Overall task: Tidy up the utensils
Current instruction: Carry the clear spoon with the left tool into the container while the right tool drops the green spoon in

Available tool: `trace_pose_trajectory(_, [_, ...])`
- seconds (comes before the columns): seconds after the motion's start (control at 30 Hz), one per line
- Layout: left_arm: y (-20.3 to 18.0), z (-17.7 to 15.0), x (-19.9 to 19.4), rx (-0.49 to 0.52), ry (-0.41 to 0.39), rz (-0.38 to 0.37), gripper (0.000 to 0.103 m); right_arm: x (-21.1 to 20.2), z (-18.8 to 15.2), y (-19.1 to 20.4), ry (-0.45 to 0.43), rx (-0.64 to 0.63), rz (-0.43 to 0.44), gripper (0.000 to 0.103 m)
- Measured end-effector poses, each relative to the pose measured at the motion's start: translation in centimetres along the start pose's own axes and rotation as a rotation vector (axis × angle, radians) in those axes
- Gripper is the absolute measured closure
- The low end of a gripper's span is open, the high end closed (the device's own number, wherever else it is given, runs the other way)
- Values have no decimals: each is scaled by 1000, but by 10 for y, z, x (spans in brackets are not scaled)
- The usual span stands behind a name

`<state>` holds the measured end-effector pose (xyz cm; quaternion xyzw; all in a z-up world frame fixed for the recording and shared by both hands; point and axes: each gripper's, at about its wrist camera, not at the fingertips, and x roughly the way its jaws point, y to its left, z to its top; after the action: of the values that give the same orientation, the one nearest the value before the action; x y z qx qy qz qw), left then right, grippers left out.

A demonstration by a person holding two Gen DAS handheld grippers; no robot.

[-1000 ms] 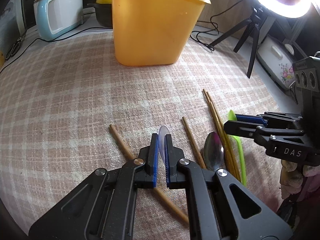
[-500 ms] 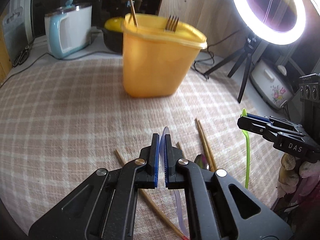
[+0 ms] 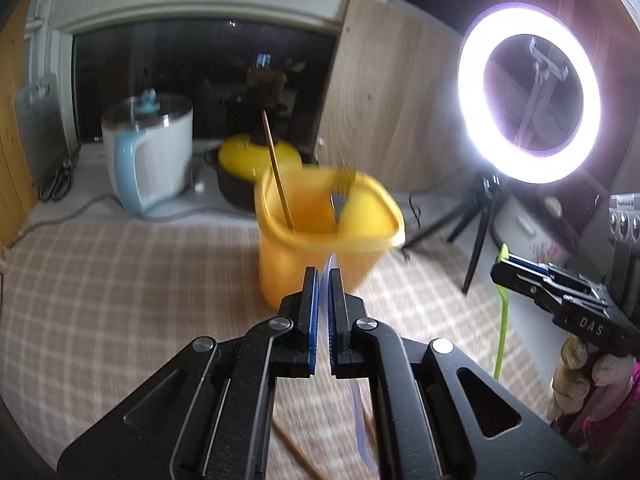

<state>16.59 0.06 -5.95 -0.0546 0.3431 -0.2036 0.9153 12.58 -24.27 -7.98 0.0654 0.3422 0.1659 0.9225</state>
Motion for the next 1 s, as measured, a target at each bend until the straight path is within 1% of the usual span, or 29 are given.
trace_pose_trajectory(0.23, [9,48,-2,11,-108,26,101,1,39,9,-72,-26,-28,80])
trace_pose_trajectory(0.3, [12,64,-1,15,-143,35,101,4,52,14,-96,-49,-44,80])
trace_pose_trajectory(0.4, [17,85,5,15,-172,48,102,8,68,21,-127,-86,-69,80])
trace_pose_trajectory(0.53, [24,106,16,11,-192,55,102,17,91,28,-168,-114,-99,80])
trace_pose_trajectory(0.73, [28,130,40,22,-212,74,102,34,120,33,-213,-109,-142,80])
trace_pose_trajectory(0.87, [29,137,55,28,-206,73,102,46,132,33,-236,-105,-182,80])
trace_pose_trajectory(1.0, [28,136,71,47,-195,80,102,62,140,33,-248,-111,-229,80])
